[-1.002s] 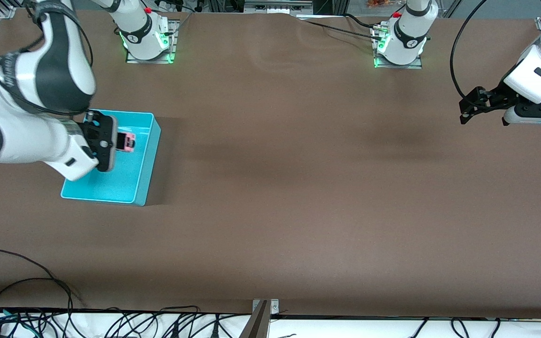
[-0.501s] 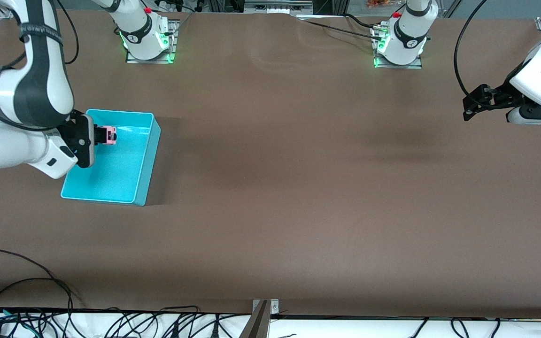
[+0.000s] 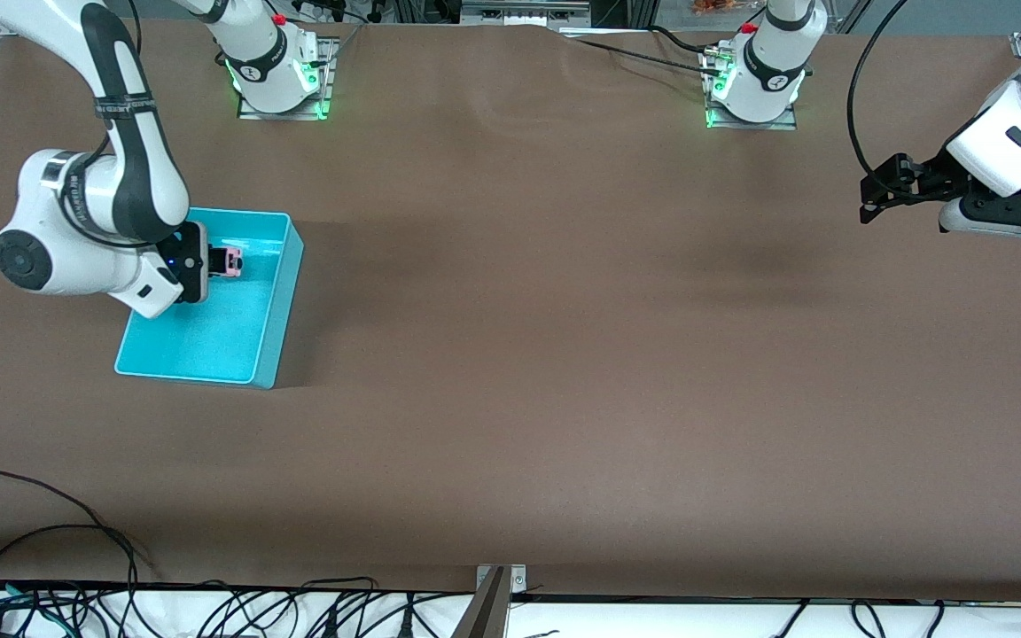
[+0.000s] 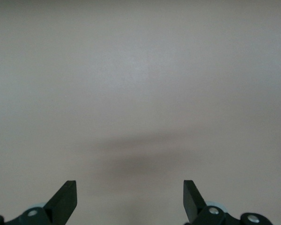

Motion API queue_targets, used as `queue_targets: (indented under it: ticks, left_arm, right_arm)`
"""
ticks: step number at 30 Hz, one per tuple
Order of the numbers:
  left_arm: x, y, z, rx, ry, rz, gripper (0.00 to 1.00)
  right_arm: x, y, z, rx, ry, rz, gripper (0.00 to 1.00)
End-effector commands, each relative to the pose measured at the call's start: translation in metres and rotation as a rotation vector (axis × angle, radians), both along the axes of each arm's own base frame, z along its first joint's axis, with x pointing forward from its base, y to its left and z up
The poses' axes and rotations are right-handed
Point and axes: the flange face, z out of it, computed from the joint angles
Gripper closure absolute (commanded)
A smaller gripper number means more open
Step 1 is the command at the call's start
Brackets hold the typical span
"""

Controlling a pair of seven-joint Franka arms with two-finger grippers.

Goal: Wind and store pink jeep toy

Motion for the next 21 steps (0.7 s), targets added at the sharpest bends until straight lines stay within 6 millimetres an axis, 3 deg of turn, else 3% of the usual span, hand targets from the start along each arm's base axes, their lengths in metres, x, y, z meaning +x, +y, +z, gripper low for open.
queue_targets:
  ticks: [1, 6, 11, 16, 18, 21]
  left_arm:
    - [0.006, -0.001, 0.011, -0.013, -0.006, -0.032, 0.0]
    - [0.009, 0.004, 0.006, -0.021, 0.004, -0.026, 0.0]
    - [0.01, 0.013, 0.006, -0.021, 0.004, -0.012, 0.0]
    - [0.011, 0.012, 0.005, -0.023, 0.005, -0.011, 0.0]
    - [0.011, 0.011, 0.005, -0.02, 0.005, -0.011, 0.0]
    - [0.011, 0.012, 0.005, -0.021, 0.005, -0.009, 0.0]
  right_arm:
    - [-0.022, 0.0, -0.007, 0.023, -0.051, 0.011, 0.68]
    - [-0.029, -0.001, -0.019, 0.017, -0.078, 0.016, 0.62]
    - [-0.03, 0.001, -0.03, 0.017, -0.082, 0.006, 0.5]
    - [-0.031, 0.002, -0.038, 0.03, -0.072, -0.02, 0.28]
    - [-0.031, 0.003, -0.039, 0.037, -0.07, -0.03, 0.0]
    - [-0.03, 0.004, -0.038, 0.038, -0.072, -0.031, 0.0]
